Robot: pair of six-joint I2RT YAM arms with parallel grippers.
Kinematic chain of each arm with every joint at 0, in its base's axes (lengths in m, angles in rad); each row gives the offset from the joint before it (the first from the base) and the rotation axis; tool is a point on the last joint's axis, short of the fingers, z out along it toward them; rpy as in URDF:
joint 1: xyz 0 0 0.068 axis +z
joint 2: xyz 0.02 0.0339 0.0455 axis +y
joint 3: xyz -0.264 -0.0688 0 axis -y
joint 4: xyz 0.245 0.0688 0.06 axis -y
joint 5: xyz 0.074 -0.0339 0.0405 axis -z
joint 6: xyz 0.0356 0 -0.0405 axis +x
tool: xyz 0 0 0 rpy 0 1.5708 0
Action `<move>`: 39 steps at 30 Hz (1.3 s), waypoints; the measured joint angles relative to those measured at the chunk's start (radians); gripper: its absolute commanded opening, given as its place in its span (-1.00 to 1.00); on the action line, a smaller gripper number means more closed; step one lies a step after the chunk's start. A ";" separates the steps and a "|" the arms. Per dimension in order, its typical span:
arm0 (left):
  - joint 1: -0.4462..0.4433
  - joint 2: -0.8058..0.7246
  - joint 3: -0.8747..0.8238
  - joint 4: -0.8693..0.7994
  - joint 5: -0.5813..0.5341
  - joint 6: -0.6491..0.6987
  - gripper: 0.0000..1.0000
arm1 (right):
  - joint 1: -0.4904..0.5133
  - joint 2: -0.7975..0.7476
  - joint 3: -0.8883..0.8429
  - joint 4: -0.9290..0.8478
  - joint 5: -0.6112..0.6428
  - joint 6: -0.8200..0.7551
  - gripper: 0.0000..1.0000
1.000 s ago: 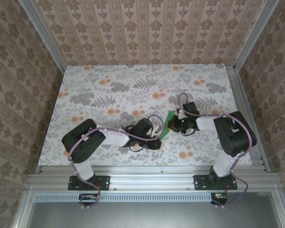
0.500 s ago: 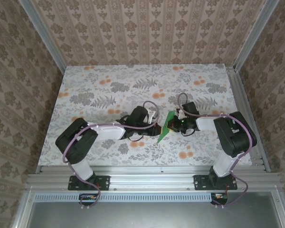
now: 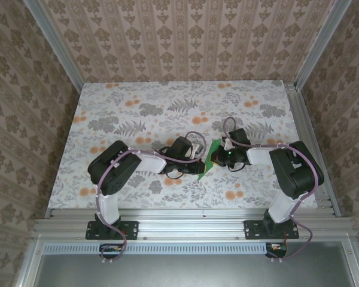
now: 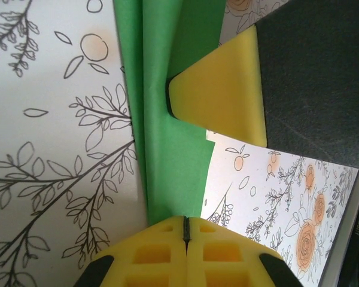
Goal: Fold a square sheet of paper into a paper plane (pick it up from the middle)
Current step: Fold the wing for the fifth time at the center of the table.
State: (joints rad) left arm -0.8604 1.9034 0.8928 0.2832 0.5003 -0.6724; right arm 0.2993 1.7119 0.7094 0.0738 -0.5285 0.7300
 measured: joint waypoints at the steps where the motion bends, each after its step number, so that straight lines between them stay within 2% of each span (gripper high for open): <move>1: -0.002 0.000 0.003 -0.006 -0.003 0.007 -0.99 | 0.000 -0.002 -0.001 -0.002 0.001 0.002 -1.00; 6: -0.019 0.007 0.032 -0.052 -0.030 0.058 -1.00 | 0.000 -0.034 -0.019 -0.014 0.020 0.018 -0.89; 13: -0.025 0.009 0.032 -0.050 -0.041 0.086 -1.00 | 0.000 -0.127 -0.061 -0.053 0.028 0.084 -0.88; 19: -0.026 0.011 0.032 -0.046 -0.040 0.098 -1.00 | 0.001 -0.191 -0.100 0.020 0.023 0.200 -0.90; 26: -0.028 0.011 0.032 -0.044 -0.041 0.105 -1.00 | 0.023 -0.123 -0.136 0.200 -0.003 0.346 -0.92; 32: -0.028 0.015 0.037 -0.045 -0.040 0.105 -1.00 | 0.044 -0.047 -0.146 0.286 -0.009 0.400 -0.93; 39: -0.031 0.022 0.049 -0.052 -0.039 0.105 -1.00 | 0.048 -0.037 -0.113 0.211 0.037 0.343 -0.95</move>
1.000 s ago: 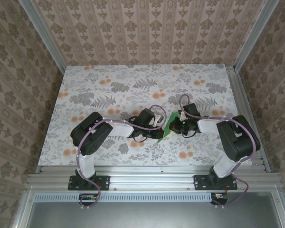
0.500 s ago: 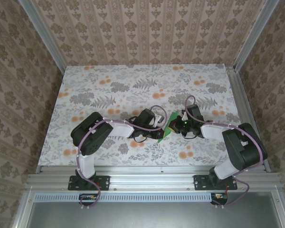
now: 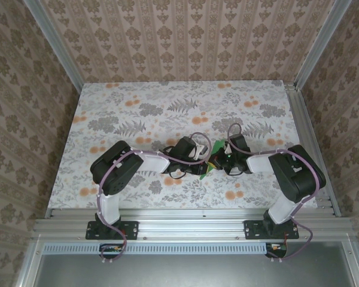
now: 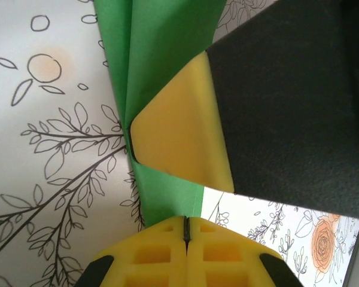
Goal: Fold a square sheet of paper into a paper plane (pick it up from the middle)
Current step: Fold the wing for the fifth time at the center of the table.
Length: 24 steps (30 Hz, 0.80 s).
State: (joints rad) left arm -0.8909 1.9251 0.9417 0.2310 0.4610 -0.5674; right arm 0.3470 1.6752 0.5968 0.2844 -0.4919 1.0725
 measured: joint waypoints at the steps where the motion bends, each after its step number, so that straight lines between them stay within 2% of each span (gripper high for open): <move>1: 0.000 0.000 0.000 0.000 0.000 0.000 -1.00 | 0.001 0.000 0.007 -0.015 0.005 -0.010 -0.95; 19: -0.028 -0.006 -0.013 0.017 -0.082 0.015 -1.00 | -0.042 0.063 0.166 -0.230 0.010 -0.109 -0.99; 24: -0.035 -0.013 -0.031 0.040 -0.100 0.022 -1.00 | -0.061 0.088 0.201 -0.275 -0.023 -0.121 -0.99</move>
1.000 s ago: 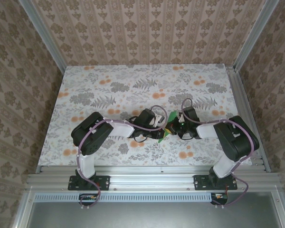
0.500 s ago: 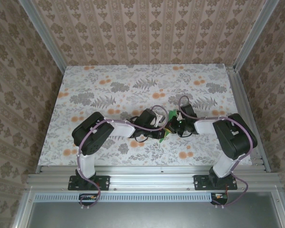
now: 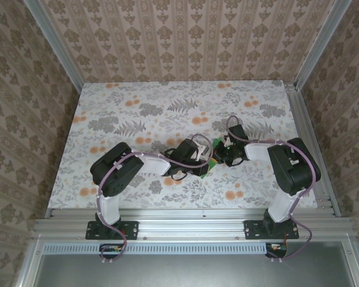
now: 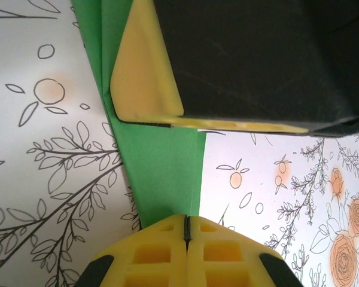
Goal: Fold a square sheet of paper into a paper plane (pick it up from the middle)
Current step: Fold the wing for the fifth time at the center of the table.
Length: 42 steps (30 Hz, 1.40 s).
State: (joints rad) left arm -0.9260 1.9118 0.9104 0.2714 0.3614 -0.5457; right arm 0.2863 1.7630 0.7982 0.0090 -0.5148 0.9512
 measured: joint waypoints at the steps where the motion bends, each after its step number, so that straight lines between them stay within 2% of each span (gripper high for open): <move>1: -0.002 -0.002 -0.003 0.003 -0.004 0.001 -1.00 | -0.004 0.004 0.005 -0.007 -0.009 -0.003 -0.99; 12: -0.004 -0.014 -0.024 0.016 -0.024 0.008 -1.00 | -0.080 0.077 0.078 -0.055 -0.131 -0.022 -0.99; 17: -0.004 -0.017 -0.029 0.018 -0.024 0.012 -1.00 | -0.124 0.105 0.124 -0.062 -0.114 -0.037 -0.99; 26: -0.005 -0.017 -0.029 0.018 -0.026 0.023 -1.00 | -0.143 0.137 0.188 -0.109 -0.093 -0.067 -0.99; 33: -0.007 -0.025 -0.030 -0.006 -0.018 0.024 -1.00 | -0.199 0.140 0.220 -0.084 0.018 -0.108 -0.97; 37: -0.009 -0.025 -0.026 -0.018 -0.018 0.024 -1.00 | -0.201 0.076 0.203 -0.087 0.038 -0.124 -0.97; 42: -0.009 -0.024 -0.015 -0.035 -0.018 0.024 -1.00 | -0.171 -0.154 0.120 -0.109 0.029 -0.142 -0.97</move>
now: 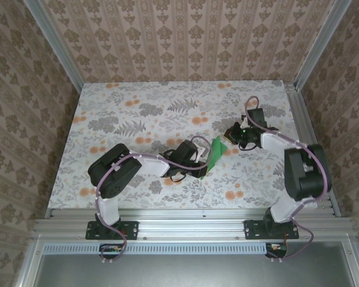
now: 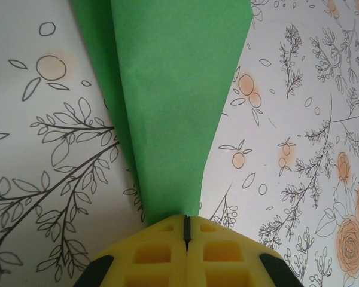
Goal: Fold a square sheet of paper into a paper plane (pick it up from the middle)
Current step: Fold the wing for the fifth time at the center of the table.
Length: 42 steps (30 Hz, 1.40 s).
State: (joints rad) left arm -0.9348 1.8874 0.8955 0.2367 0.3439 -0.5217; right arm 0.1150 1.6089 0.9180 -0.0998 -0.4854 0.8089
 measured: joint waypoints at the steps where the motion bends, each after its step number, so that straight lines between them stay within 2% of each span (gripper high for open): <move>1: 0.000 0.000 0.003 -0.004 0.000 0.000 -1.00 | 0.008 -0.036 -0.014 -0.002 -0.005 0.001 -0.97; 5: 0.000 0.003 0.009 -0.010 0.005 0.001 -1.00 | 0.073 -0.126 -0.110 0.043 -0.049 0.048 -0.97; 13: 0.001 0.003 0.010 -0.011 0.008 0.003 -1.00 | 0.203 -0.006 -0.193 0.172 -0.080 0.169 -0.99; 16: 0.001 0.003 0.009 -0.011 0.007 0.003 -1.00 | 0.203 0.055 -0.190 0.213 -0.075 0.181 -0.98; 29: 0.001 0.001 0.000 -0.003 0.008 0.003 -1.00 | 0.169 0.204 -0.038 0.142 0.065 0.076 -1.00; 42: 0.001 -0.005 -0.026 0.038 0.006 0.003 -1.00 | 0.097 0.291 0.069 0.046 -0.061 -0.002 -1.00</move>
State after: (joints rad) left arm -0.9340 1.8828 0.8696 0.2749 0.3504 -0.5190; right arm 0.2123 1.8999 0.9867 -0.0536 -0.5465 0.8074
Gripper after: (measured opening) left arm 0.046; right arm 0.064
